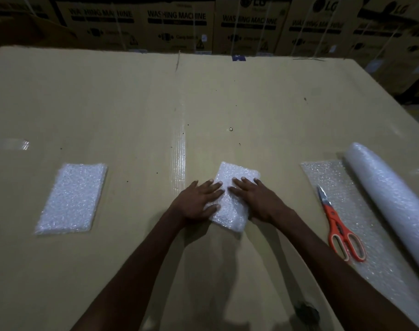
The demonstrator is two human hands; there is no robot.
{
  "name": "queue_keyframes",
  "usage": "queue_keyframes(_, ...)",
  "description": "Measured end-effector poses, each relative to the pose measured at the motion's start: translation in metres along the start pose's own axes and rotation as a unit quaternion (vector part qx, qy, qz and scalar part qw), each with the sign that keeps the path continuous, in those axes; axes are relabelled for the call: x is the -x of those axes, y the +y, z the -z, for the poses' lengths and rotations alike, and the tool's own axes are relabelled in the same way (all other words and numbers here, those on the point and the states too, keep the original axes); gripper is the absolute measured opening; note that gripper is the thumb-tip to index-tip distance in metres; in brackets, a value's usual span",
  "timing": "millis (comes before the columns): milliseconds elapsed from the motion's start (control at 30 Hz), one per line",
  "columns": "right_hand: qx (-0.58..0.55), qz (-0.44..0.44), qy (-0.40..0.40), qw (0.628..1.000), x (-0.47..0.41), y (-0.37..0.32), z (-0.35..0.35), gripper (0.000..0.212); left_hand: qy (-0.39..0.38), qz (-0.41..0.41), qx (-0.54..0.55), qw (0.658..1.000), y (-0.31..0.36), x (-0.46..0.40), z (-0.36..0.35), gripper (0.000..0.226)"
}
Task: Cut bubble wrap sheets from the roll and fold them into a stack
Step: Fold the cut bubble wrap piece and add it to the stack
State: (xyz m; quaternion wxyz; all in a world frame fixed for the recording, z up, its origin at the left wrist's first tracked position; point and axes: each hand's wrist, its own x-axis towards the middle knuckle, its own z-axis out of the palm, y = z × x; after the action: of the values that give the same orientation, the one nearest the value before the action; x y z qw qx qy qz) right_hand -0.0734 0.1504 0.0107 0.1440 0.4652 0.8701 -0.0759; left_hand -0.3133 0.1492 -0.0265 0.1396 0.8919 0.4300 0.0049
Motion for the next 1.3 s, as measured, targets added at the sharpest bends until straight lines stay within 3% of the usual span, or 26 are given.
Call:
queue_keyframes(100,-0.11,-0.065,0.064,0.99,0.004,-0.017,-0.005,0.061,0.05,0.03,-0.008,0.998,0.016,0.009,-0.019,0.059)
queue_keyframes(167,-0.164,-0.11,0.096,0.975,0.006,-0.034,-0.013,0.077,0.076,0.065,0.005,0.995,0.031,0.015,-0.034,0.053)
queue_keyframes(267,-0.154,-0.122,0.078,0.978,0.01,-0.046,-0.036,0.092,0.102,0.092,0.023,0.99,0.051,0.026,-0.041,0.053)
queue_keyframes(467,-0.118,-0.076,0.075,0.987,0.032,-0.043,-0.051,0.075,0.12,0.115,0.016,0.986,0.054,0.032,-0.04,0.059)
queue_keyframes(600,-0.132,-0.067,0.079,0.986,0.046,-0.046,-0.052,0.068,0.085,0.119,0.015,0.989,0.053,0.032,-0.053,0.068)
queue_keyframes(667,-0.168,-0.097,0.138,0.971,0.049,-0.047,-0.051,0.07,0.083,0.114,0.013,0.99,0.054,0.029,-0.052,0.067)
queue_keyframes(800,-0.274,-0.252,0.276,0.886,0.052,-0.046,-0.043,0.058,0.078,0.102,0.013,0.992,0.05,0.017,-0.04,0.081)
queue_keyframes(933,-0.282,-0.328,0.251,0.866,0.038,-0.038,-0.041,0.053,0.086,0.086,-0.037,0.992,0.042,0.006,-0.029,0.08)
queue_keyframes(1033,-0.356,-0.368,0.261,0.818,0.027,-0.036,-0.038,0.031,0.067,0.093,-0.047,0.992,0.039,0.001,-0.027,0.086)
queue_keyframes(1167,-0.527,-0.4,0.241,0.71,0.022,-0.032,-0.024,0.018,0.05,0.106,-0.038,0.992,0.042,0.002,-0.027,0.106)
queue_keyframes(1300,-0.68,-0.337,0.238,0.606,0.026,-0.03,-0.014,0.016,0.043,0.147,-0.007,0.988,0.05,0.006,-0.023,0.092)
